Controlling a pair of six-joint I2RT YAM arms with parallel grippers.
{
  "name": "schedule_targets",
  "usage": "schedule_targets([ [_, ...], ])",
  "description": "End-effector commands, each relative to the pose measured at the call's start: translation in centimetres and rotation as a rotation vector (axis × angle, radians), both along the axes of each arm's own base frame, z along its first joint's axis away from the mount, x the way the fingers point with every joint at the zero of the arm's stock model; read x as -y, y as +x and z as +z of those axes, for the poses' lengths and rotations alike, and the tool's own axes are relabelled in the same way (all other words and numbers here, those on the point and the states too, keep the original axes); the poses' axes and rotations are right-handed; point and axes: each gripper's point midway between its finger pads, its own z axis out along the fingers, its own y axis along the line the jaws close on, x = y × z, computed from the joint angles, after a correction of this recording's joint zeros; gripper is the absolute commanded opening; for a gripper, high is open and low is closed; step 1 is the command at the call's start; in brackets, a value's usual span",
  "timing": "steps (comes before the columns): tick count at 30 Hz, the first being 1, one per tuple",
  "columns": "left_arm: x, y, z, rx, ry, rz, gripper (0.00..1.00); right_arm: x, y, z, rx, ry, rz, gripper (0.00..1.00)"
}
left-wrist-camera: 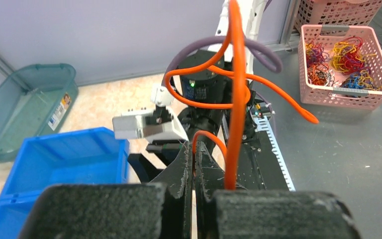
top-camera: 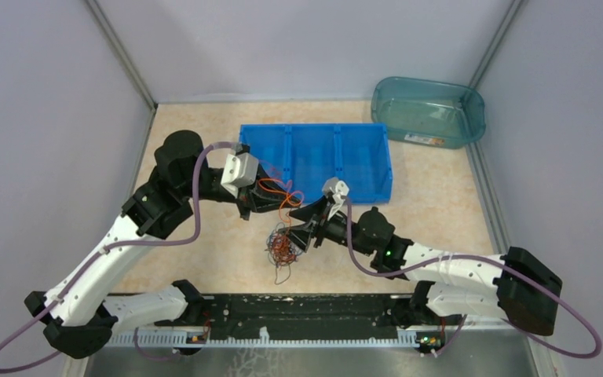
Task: Untangle the cables
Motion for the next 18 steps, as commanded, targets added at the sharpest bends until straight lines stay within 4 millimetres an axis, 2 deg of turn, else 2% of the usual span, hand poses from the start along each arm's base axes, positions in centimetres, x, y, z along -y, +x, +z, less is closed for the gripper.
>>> schedule_targets([
  [1,-0.3,-1.0,2.4,0.036,-0.040,-0.037,0.01,-0.5,0.3,4.8,0.046,0.177,0.005,0.62],
  [11,-0.2,-0.8,3.6,0.067,-0.061,-0.032,0.01,0.1,-0.2,3.1,0.017,0.143,0.000,0.61],
  [16,-0.1,-0.7,4.9,0.097,-0.081,-0.034,0.01,-0.2,-0.6,0.8,-0.008,0.075,0.000,0.61],
  [18,0.0,-0.6,5.3,0.104,-0.087,-0.031,0.01,0.3,-0.2,-0.2,-0.025,0.052,-0.036,0.61],
])
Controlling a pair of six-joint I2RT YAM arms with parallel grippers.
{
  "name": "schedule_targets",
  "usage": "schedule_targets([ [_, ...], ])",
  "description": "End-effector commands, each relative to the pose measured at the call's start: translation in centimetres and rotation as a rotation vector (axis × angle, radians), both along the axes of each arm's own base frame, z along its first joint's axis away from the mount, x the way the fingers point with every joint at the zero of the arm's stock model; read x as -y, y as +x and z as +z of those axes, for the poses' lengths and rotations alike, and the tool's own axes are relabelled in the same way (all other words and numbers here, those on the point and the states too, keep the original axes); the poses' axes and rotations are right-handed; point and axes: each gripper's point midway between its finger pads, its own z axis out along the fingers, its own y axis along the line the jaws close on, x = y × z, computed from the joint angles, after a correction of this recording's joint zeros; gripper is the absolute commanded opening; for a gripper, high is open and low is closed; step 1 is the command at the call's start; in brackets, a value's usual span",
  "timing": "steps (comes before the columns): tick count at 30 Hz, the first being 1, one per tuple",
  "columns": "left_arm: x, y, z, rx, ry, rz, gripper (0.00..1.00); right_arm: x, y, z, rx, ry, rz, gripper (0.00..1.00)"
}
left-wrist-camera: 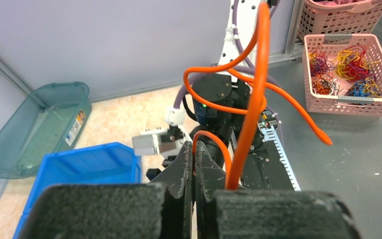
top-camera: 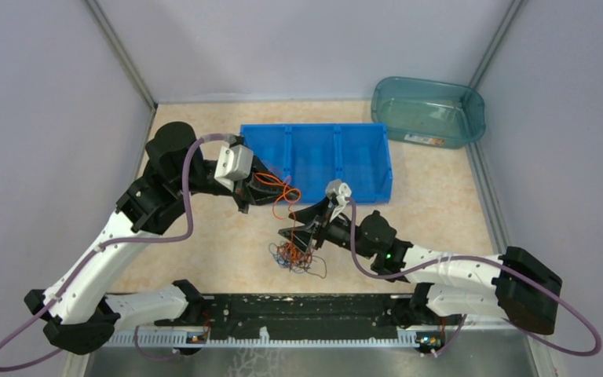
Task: Untangle the cables
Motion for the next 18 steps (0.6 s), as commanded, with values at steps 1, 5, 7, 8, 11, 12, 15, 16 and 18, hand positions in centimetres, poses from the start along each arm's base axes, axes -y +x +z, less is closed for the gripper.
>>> schedule_targets([
  [1,-0.2,-0.6,2.3,0.056,-0.044,-0.021,0.01,1.1,0.7,-1.0,-0.011,-0.029,-0.076,0.63],
  [5,-0.3,-0.6,1.8,0.052,-0.038,-0.019,0.01,4.0,1.5,1.5,0.047,0.007,-0.190,0.71],
  [7,-0.4,-0.6,1.5,0.055,-0.035,-0.017,0.01,5.2,1.4,2.7,0.077,0.021,-0.212,0.71],
  [8,-0.4,-0.7,1.5,0.055,-0.034,-0.017,0.01,5.5,1.3,3.1,0.088,0.021,-0.217,0.71],
  [11,-0.3,-0.6,1.5,0.057,-0.035,-0.019,0.01,6.3,1.3,3.7,0.105,-0.002,-0.233,0.71],
  [12,-0.3,-0.6,1.5,0.057,-0.036,-0.019,0.01,6.6,1.2,3.8,0.105,-0.009,-0.237,0.70],
  [15,-0.2,-0.5,1.6,0.061,-0.040,-0.018,0.01,6.7,0.0,5.5,0.143,0.042,-0.181,0.69],
  [16,-0.1,-0.5,1.6,0.062,-0.040,-0.018,0.01,6.5,-0.7,6.2,0.157,0.067,-0.142,0.69],
  [18,-0.1,-0.3,1.5,0.061,-0.039,-0.017,0.01,5.7,-1.9,7.3,0.172,0.092,-0.069,0.66],
])
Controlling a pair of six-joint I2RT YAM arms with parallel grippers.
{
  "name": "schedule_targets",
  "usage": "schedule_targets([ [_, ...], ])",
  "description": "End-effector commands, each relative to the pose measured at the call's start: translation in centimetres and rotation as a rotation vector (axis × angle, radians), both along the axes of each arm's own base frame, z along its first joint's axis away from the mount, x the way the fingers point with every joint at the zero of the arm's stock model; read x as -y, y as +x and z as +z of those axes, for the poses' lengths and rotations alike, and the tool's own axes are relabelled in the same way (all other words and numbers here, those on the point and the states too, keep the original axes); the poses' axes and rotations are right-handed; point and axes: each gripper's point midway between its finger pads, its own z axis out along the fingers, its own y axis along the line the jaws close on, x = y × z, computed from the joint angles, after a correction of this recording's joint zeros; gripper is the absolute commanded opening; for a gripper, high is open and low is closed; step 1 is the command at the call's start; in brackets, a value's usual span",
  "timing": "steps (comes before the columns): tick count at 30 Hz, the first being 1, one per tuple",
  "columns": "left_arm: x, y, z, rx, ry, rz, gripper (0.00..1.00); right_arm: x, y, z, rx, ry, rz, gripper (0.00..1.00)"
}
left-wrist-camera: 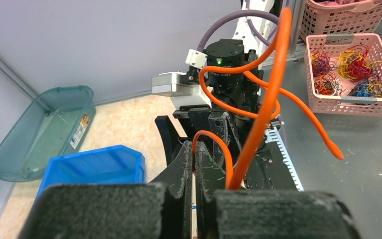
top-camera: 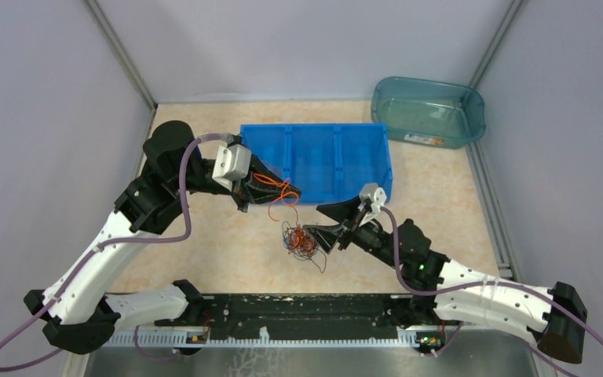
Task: Untangle the cables
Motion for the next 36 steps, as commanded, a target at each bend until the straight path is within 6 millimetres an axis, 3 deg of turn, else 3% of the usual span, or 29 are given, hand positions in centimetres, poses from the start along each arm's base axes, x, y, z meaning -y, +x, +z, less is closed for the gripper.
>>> schedule_targets([
  [1,0.0,-0.2,0.7,0.035,-0.024,-0.014,0.01,-1.2,-2.4,4.8,0.091,0.077,0.146,0.65],
  [8,0.2,0.0,0.7,0.038,-0.024,-0.006,0.01,-4.4,-5.0,6.4,0.136,0.101,0.330,0.62],
  [16,0.1,-0.1,1.4,0.039,-0.033,-0.009,0.01,-7.1,-4.1,7.3,0.127,0.120,0.337,0.50],
  [23,-0.1,-0.5,3.3,0.071,-0.064,-0.020,0.01,-8.4,-3.7,4.4,0.051,0.106,0.355,0.36],
  [36,-0.8,-0.6,10.0,0.230,-0.178,0.006,0.01,-5.9,-2.5,-5.0,-0.107,0.036,0.226,0.29],
])
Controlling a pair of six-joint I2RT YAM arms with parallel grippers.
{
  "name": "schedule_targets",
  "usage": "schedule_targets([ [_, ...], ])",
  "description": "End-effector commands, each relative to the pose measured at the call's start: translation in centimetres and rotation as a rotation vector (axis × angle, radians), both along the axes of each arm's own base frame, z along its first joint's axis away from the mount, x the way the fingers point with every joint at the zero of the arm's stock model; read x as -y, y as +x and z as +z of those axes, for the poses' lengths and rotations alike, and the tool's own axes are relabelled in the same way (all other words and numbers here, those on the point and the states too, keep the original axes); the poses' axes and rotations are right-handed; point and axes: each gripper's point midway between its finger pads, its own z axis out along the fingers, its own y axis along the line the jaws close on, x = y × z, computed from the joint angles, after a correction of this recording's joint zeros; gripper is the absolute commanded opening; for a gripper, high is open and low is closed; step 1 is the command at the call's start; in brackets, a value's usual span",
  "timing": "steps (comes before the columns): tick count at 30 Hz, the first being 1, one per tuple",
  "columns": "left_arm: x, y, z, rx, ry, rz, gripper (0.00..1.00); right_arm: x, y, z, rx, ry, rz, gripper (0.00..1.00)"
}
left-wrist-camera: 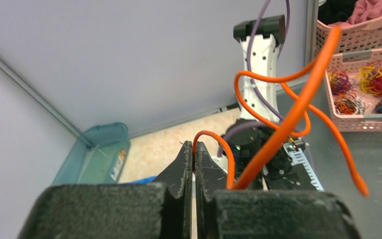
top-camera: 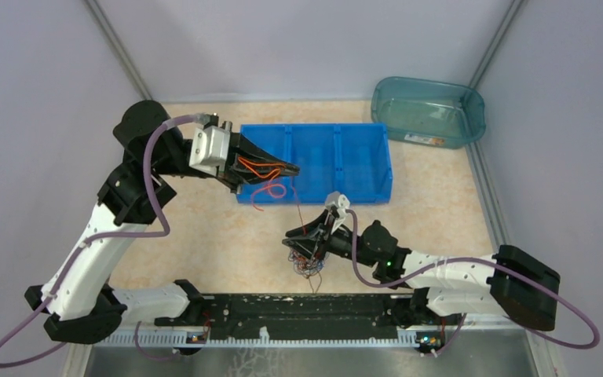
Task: Untangle the cables
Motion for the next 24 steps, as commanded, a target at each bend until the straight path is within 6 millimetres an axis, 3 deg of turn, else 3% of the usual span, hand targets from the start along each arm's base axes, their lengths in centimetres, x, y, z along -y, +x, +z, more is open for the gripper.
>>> schedule_targets([
  [1,-0.7,-0.5,3.8,0.128,-0.086,0.014,0.01,1.1,0.7,-1.4,-0.030,0.015,-0.068,0.29],
  [8,-1.4,-0.1,7.9,0.283,-0.178,0.074,0.01,2.7,1.6,-6.4,-0.076,-0.069,-0.156,0.29],
  [13,-3.0,0.4,12.7,0.465,-0.334,0.191,0.00,3.4,2.0,-8.5,-0.095,-0.103,-0.197,0.34],
  [20,-6.0,1.1,18.4,0.691,-0.529,0.390,0.00,4.0,2.4,-9.8,-0.108,-0.114,-0.232,0.43],
  [24,-6.0,1.3,18.6,0.685,-0.516,0.401,0.00,4.0,2.7,-8.9,-0.092,-0.096,-0.247,0.49],
])
